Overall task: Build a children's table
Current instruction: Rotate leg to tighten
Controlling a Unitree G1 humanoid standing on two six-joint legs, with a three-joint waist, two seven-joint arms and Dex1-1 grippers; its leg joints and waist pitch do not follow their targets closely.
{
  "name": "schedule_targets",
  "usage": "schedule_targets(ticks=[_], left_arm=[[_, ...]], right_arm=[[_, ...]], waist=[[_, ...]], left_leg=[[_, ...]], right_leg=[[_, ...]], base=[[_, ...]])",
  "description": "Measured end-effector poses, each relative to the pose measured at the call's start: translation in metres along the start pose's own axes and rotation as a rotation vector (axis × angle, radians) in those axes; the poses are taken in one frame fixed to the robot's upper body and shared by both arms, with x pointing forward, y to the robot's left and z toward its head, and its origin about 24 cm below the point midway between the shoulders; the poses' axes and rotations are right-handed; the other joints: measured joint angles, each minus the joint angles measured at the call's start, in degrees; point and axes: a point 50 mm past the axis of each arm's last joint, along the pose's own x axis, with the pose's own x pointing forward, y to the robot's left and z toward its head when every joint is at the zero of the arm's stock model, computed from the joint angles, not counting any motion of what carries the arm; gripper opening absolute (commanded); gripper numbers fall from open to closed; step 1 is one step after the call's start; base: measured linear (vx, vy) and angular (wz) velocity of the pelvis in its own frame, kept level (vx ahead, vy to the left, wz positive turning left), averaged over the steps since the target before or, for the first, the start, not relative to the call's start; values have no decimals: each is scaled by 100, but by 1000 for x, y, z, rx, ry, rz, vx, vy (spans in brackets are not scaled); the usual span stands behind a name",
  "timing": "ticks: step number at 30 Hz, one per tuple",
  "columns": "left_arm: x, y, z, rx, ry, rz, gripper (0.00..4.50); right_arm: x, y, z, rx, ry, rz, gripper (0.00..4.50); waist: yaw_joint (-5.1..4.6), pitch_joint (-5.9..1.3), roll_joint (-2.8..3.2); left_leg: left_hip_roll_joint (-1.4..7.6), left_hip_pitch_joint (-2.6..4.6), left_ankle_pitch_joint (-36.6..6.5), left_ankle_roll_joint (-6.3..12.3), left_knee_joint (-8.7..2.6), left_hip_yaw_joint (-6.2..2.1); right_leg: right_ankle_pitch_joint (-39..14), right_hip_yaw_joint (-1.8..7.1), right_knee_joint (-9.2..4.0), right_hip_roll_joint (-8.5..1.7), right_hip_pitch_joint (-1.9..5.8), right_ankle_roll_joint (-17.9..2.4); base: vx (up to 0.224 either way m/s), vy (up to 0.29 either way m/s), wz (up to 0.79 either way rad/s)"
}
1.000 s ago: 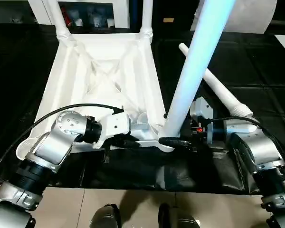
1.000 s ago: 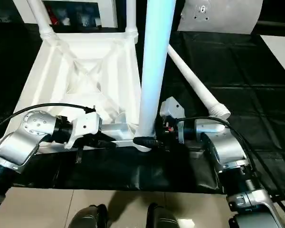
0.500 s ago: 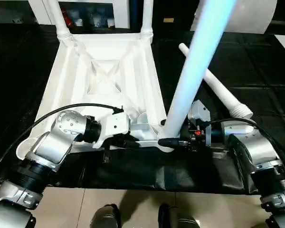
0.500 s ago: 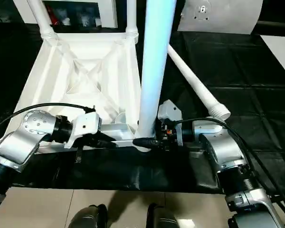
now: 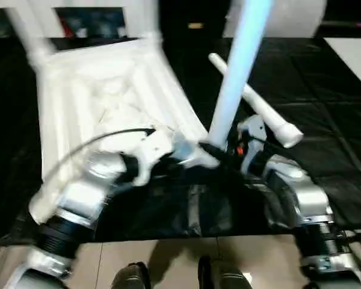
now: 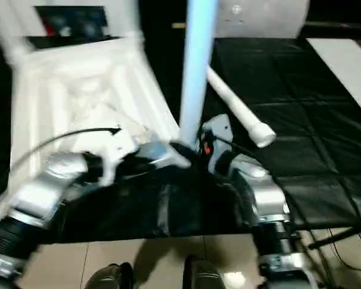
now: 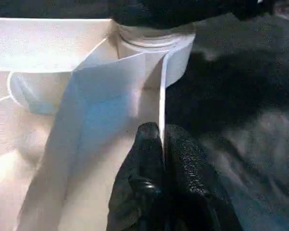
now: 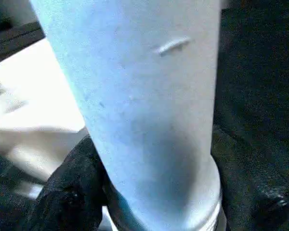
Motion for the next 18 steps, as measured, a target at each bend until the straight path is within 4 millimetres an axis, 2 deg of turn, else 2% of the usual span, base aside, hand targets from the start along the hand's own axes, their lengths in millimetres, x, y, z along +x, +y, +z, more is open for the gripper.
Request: schedule_targets(ticks=[3, 5, 6, 8, 10, 12, 14, 18], left_arm=[[17, -10, 9, -39, -36, 82, 0], [20, -13, 11, -39, -44, 84, 0], [19, -12, 11, -34, -43, 83, 0], [18, -12, 12, -22, -41, 80, 0], [15, -10, 11, -1, -34, 71, 0], [10, -7, 9, 26, -25, 52, 0], [6, -5, 8, 45, -23, 22, 0], [-10, -2, 2, 104, -5, -76, 0]], right_arm=[[8, 1, 2, 44, -50, -200, 274], [9, 1, 3, 48, -59, -228, 274], [8, 1, 4, 45, -64, -226, 309], [8, 2, 4, 46, -71, -213, 347], [7, 3, 4, 44, -77, -178, 354], [5, 3, 3, 24, -70, -136, 388], [2, 3, 2, 2, -52, -84, 391], [-15, -13, 8, -112, -15, 46, 436]], waist=[[9, -3, 7], [12, -3, 7], [20, -4, 8], [25, -3, 7], [20, -3, 7], [16, -3, 7], [27, -3, 7], [91, -2, 7]], left_leg=[[0, -7, 1, -1, -2, 0], [-1, -12, 0, -1, -6, 0], [-1, -12, -1, -1, -15, 0], [-1, -14, -1, -1, -25, -1], [2, -12, -1, 0, -32, -1], [5, -10, 0, -1, -37, -3], [9, -18, 0, -1, -37, -9], [10, -30, 2, 6, -37, -14]], right_leg=[[-1, -1, -2, 0, -4, 2], [-2, -1, -12, 0, -6, 3], [-1, -1, -16, 0, -5, 3], [4, -4, -18, 2, -7, -5], [16, -11, -18, 3, -7, -25], [16, -18, -18, 3, -8, -24], [15, -32, -22, 3, -9, -24], [17, -40, -33, 2, -6, -28]], base=[[0, 0, 0], [0, 0, 0], [0, 0, 0], [0, 0, 0], [0, 0, 0], [0, 0, 0], [0, 0, 0], [0, 0, 0]])
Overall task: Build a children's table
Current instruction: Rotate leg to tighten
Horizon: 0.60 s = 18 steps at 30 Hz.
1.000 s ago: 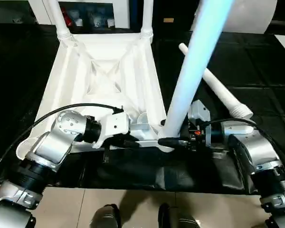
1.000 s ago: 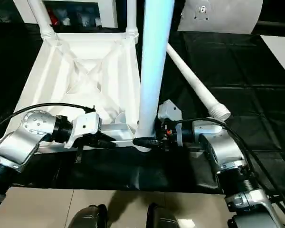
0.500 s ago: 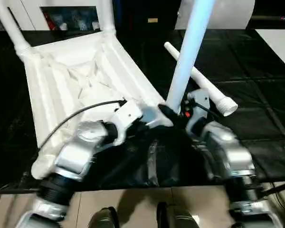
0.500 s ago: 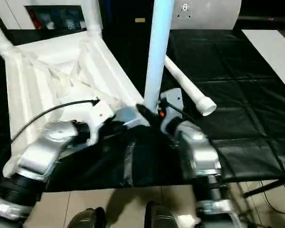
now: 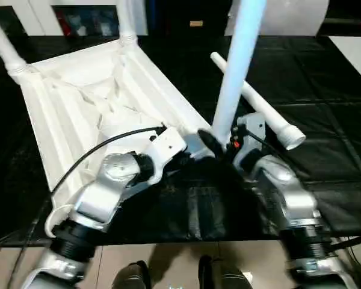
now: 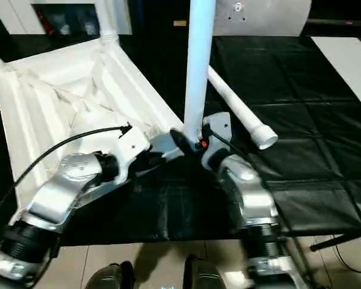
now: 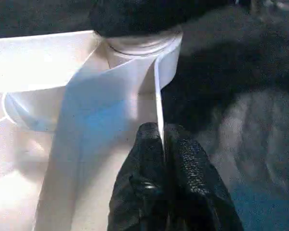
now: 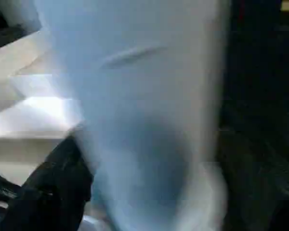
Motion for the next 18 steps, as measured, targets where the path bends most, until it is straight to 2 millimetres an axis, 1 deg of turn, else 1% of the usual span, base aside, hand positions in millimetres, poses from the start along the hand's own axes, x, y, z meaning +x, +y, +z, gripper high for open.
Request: schedule_targets(ticks=[2, 3, 5, 6, 8, 9, 10, 12, 15, 16, 18], left_arm=[[-7, 1, -2, 26, 10, -43, 0], [-9, 2, -3, 39, 16, -62, 0], [-13, 3, -4, 57, 22, -93, 0], [-17, 4, -6, 73, 31, -126, 0], [-21, 6, -8, 83, 40, -166, 0], [-26, 9, -9, 95, 55, -203, 0], [-30, 11, -11, 99, 69, -223, 0], [-32, 14, -12, 114, 81, -251, 0], [-34, 18, -11, 141, 95, -295, 0], [-34, 19, -11, 146, 97, -305, 0], [-34, 20, -10, 154, 99, -323, 0]], right_arm=[[-6, -3, 2, -34, 6, 75, 446], [-8, -3, 4, -53, 6, 114, 446], [-10, -3, 6, -80, 17, 169, 446], [-14, -3, 7, -109, 36, 226, 446], [-19, -4, 10, -141, 50, 299, 446], [-25, -5, 10, -168, 87, 370, 446], [-29, -6, 11, -178, 103, 405, 446], [-32, -4, 10, -190, 124, 467, 446], [-33, 3, 5, -212, 170, 580, 446], [-32, 5, 4, -212, 178, 597, 429], [-31, 5, 3, -207, 187, 609, 410]], waist=[[49, 0, 0], [83, 0, -1], [121, 1, -1], [136, 1, -2], [153, 1, -2], [164, 1, -3], [167, 1, -3], [174, 1, -3], [184, 1, -4], [189, 1, -4], [208, 1, -4]], left_leg=[[0, -1, 6, 10, 0, 0], [0, -1, 6, 10, 1, 0], [0, 0, 6, 10, 3, 0], [0, 0, 6, 10, 3, 0], [0, 4, 5, 8, 6, 0], [0, 4, 4, 7, 7, 0], [0, 7, 4, 7, 6, 0], [0, 10, 3, 3, 8, 0], [0, 9, 0, -2, 10, 1], [0, 8, 1, 0, 11, 1], [0, 7, 6, 7, 11, 2]], right_leg=[[0, -1, -1, -1, 1, -1], [1, -1, 0, -1, 0, -1], [1, -2, 0, -2, 3, -2], [1, -3, -1, -3, 6, -2], [1, -3, -1, -4, 12, -2], [1, -3, -1, -4, 15, -1], [1, -2, -1, -4, 19, -1], [1, -2, 1, -5, 22, -2], [1, -2, 3, -6, 22, -2], [2, -2, 3, -7, 22, -3], [2, -2, 3, -8, 22, -3]], base=[[0, 0, 0], [0, 0, 0], [0, 0, 0], [0, 0, 0], [0, 0, 0], [0, 0, 0], [0, 0, 0], [0, 0, 0], [0, 0, 0], [0, 0, 0], [0, 0, 0]])
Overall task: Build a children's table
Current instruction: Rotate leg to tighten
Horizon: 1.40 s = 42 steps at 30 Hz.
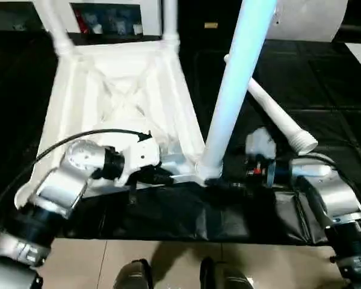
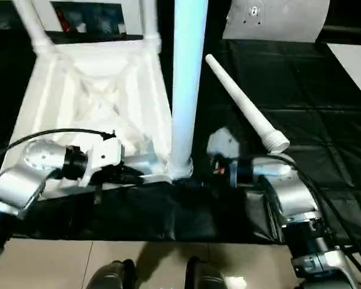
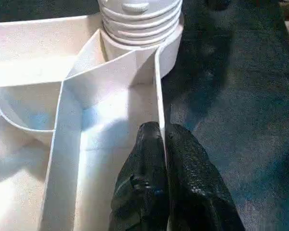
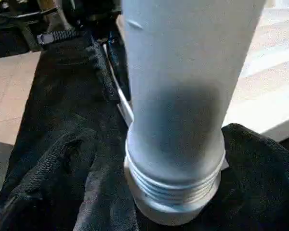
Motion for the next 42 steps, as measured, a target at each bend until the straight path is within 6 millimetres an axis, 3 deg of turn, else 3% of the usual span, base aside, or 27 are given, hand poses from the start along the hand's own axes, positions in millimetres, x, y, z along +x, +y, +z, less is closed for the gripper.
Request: schedule_targets(ticks=[8, 14, 29, 32, 35, 39, 42], left_arm=[[1, 4, 1, 27, 4, -44, 0], [1, 3, 1, 36, 1, -54, 0], [2, 1, -1, -3, -27, -52, 0], [4, 3, -2, -87, -35, 77, 0], [12, 6, 2, -146, -48, 182, 0], [43, 4, 16, -242, -95, 379, 0], [58, 2, 26, -268, -116, 447, 0]], right_arm=[[5, -5, 3, -14, 0, 39, 354], [5, -6, 3, -5, -4, 54, 281], [8, 2, -1, 57, -39, 49, 266], [19, 0, -3, 114, -90, -117, 266], [26, -6, -3, 164, -123, -290, 265], [39, -14, -5, 289, -211, -641, 265], [42, -17, -4, 316, -228, -781, 264]], waist=[[53, 0, -1], [58, 0, -1], [58, -2, -3], [6, -2, -1], [-127, -1, 1], [-286, 1, -2], [-306, 3, -7]], left_leg=[[1, -2, 4, 7, 0, 1], [1, -3, 9, 15, 0, 1], [1, -1, 9, 16, 0, 1], [4, 10, -3, -17, 5, 3], [3, 14, 4, -26, 8, 4], [3, 13, 5, -27, 9, 4], [4, 9, 4, -27, 0, 3]], right_leg=[[0, -2, 2, -1, -2, 0], [0, -2, 2, -1, -1, 0], [-1, -2, 2, -2, 0, 1], [2, -3, 5, -1, 2, -4], [-7, -3, -4, -1, -1, 13], [-8, -3, -21, 1, -5, 14], [-7, -6, -29, 3, -5, 15]], base=[[0, 0, 0], [0, 0, 0], [0, 0, 0], [0, 0, 0], [0, 0, 0], [0, 0, 0], [0, 0, 0]])
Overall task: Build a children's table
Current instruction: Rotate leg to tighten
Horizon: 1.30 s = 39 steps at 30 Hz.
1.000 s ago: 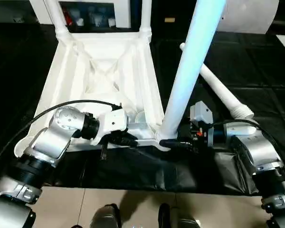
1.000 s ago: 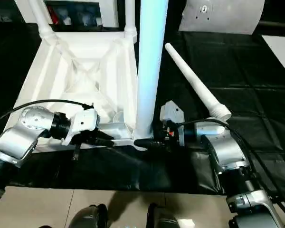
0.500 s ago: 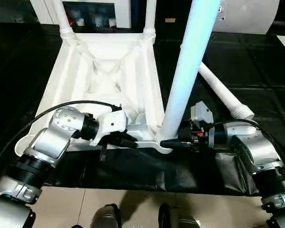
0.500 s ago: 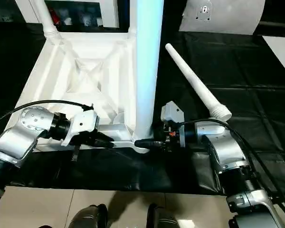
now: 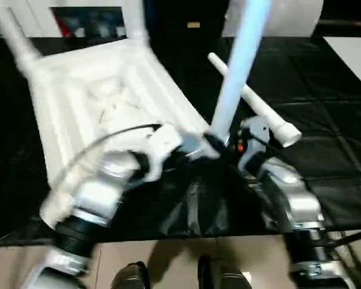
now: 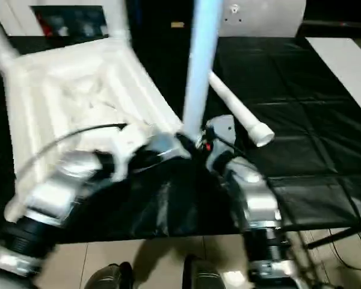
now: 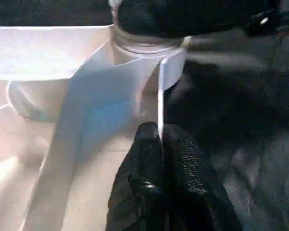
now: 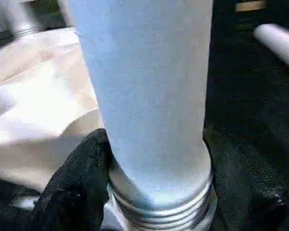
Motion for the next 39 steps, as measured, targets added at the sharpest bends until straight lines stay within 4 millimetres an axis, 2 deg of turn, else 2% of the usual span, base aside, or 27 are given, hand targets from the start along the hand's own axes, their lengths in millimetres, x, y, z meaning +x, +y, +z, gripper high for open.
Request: schedule_targets(ticks=[3, 4, 6, 8, 10, 11, 18, 21, 25, 29, 30, 32, 34, 36, 39], left_arm=[[5, -4, 4, 16, -1, 49, 0], [5, -4, 4, 19, 0, 47, 0], [3, -4, 5, 35, 6, 36, 0], [0, -1, 4, 51, 16, 22, 0], [-4, 1, 3, 65, 23, 3, 0], [-6, 2, 3, 71, 24, -7, 0], [-16, 12, -2, 132, 32, -73, 0], [-13, 16, -2, 127, 39, -66, 0], [-9, 16, 0, 98, 40, -33, 0], [0, 10, 4, 35, 10, -14, 0], [2, 8, 5, 6, -5, -17, 44], [3, 5, 7, -45, -41, -28, 44], [-2, 7, 22, -63, -134, -22, 73], [-13, 14, 35, -22, -168, 24, 88], [-31, 27, 37, -7, -146, 112, 94]], right_arm=[[6, 5, 1, 28, -26, -103, 264], [6, 5, 1, 27, -27, -102, 299], [6, 6, 2, 26, -31, -92, 334], [7, 8, 3, 26, -36, -59, 336], [5, 7, 3, 13, -31, -19, 375], [4, 7, 3, 0, -29, -1, 375], [-19, -8, -3, -81, 15, 153, 440], [-37, -19, -3, -115, 40, 199, 440], [-48, -27, -4, -98, 46, 199, 440], [-57, -24, -3, -73, 37, 222, 440], [-58, -23, -2, -73, 35, 226, 450], [-58, -21, -1, -72, 25, 231, 450], [-58, -18, -1, -63, 17, 236, 450], [-55, -11, -2, -61, 23, 241, 450], [-53, -3, -6, -60, 52, 268, 450]], waist=[[5, -1, 0], [6, -1, 0], [-5, -1, -1], [-30, -1, 0], [-38, -1, 0], [-35, -1, 0], [122, -1, 1], [193, -1, 0], [189, -2, 3], [189, -2, 3], [188, -2, 3], [196, -2, 3], [218, -4, 4], [187, -12, 20], [169, -24, 41]], left_leg=[[0, -4, -1, -1, -15, 0], [0, -5, -2, -1, -19, 0], [0, -5, -2, 0, -28, 0], [3, -3, -2, 1, -34, 0], [7, -1, -2, 1, -40, -1], [10, -1, -2, 1, -42, -3], [8, -8, 5, 12, -36, -7], [6, -8, 3, 11, -25, -5], [7, -6, -1, 2, -12, -4], [8, -11, -1, 3, -8, -4], [8, -16, 5, 13, -7, -3], [8, -25, 14, 30, -8, -4], [12, -25, 11, 38, -8, -7], [14, -21, 10, 40, -9, -6], [18, -9, 9, 37, -11, -6]], right_leg=[[0, -3, -1, 1, -5, 1], [2, -4, -1, 1, -5, -2], [9, -6, -3, 1, -8, -11], [13, -9, -2, 2, -8, -16], [15, -14, -1, 5, -9, -19], [15, -17, -1, 6, -9, -18], [14, -21, -2, 3, -5, -18], [16, -14, -2, 2, 3, -20], [22, -14, 0, 2, 2, -16], [17, -15, -2, 2, -1, -1], [26, -15, -2, 2, -6, -15], [30, -16, -1, 2, -13, -22], [29, -23, -1, 3, -10, -21], [29, -23, 0, 5, -11, -21], [26, -26, 4, 8, -5, -16]], base=[[0, 0, 0], [0, 0, 0], [0, 0, 0], [0, 0, 0], [0, 0, 0], [0, 0, 0], [0, 0, 0], [0, 0, 0], [0, 0, 0], [0, 0, 0], [0, 0, 0], [0, 0, 0], [0, 0, 0], [0, 0, 0], [0, 0, 0]])
